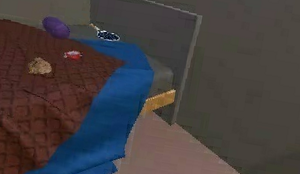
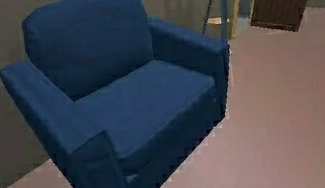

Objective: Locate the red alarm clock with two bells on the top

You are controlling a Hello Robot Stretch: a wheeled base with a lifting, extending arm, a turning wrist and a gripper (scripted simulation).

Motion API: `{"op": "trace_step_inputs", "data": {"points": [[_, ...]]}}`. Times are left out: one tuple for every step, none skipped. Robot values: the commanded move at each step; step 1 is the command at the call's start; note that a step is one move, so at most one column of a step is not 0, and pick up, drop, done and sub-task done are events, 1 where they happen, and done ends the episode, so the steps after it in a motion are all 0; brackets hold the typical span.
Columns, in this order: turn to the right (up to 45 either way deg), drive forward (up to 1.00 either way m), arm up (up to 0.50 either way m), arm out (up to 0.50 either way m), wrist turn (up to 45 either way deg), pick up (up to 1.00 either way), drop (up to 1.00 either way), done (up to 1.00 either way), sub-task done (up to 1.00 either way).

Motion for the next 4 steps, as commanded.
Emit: {"op": "trace_step_inputs", "data": {"points": [[0.0, 0.5, 0.0, 0.0, 0.0, 0.0, 0.0, 0.0, 0.0], [-27.0, 0.0, 0.0, 0.0, 0.0, 0.0, 0.0, 0.0, 0.0], [0.0, 1.0, 0.0, 0.0, 0.0, 0.0, 0.0, 0.0, 0.0], [0.0, 0.0, 0.0, 0.0, 0.0, 0.0, 0.0, 1.0, 0.0]]}}
